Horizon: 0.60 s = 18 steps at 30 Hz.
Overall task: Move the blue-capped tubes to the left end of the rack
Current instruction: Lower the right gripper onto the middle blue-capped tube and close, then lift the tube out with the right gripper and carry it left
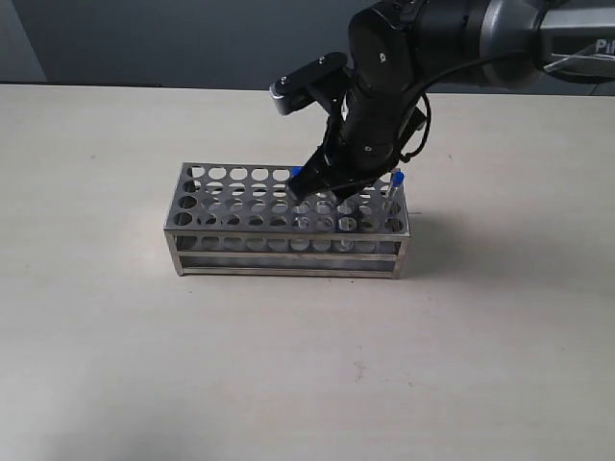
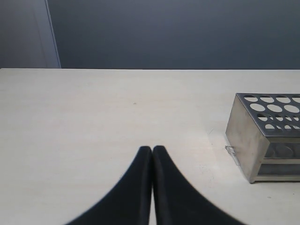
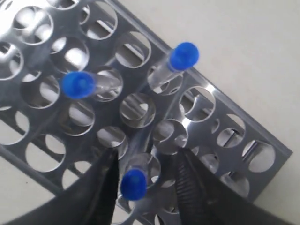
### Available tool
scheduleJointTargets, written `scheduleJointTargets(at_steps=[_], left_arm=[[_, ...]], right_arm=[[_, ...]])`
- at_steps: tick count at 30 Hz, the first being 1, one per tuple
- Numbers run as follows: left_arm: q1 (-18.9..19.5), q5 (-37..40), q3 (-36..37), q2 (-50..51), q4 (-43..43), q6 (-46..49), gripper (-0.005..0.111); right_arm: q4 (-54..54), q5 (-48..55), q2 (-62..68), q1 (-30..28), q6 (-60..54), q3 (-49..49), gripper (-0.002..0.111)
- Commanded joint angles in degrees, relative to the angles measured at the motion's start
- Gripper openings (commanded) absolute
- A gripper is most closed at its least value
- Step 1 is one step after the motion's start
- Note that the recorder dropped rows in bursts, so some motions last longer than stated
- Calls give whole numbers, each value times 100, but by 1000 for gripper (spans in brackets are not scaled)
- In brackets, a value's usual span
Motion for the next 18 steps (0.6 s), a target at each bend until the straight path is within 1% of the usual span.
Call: scheduleJointTargets(at_steps=[1, 2, 3, 8, 12, 18], left_arm=[[-29, -35, -18, -20, -2, -3, 1], [-29, -35, -18, -20, -2, -3, 1], [-29, -35, -18, -20, -2, -3, 1], [-29, -35, -18, -20, -2, -3, 1], [-29, -35, -18, -20, -19, -3, 1], [-29, -35, -18, -20, -19, -3, 1]], right_arm=[[-358, 96, -10, -14, 154, -18, 6], [-358, 120, -10, -14, 154, -18, -1], [-358, 128, -10, -14, 154, -18, 0], [-337, 326, -169, -14, 154, -18, 0], [-337, 265, -820, -14, 154, -18, 0], [-204, 329, -1304, -14, 154, -18, 0]])
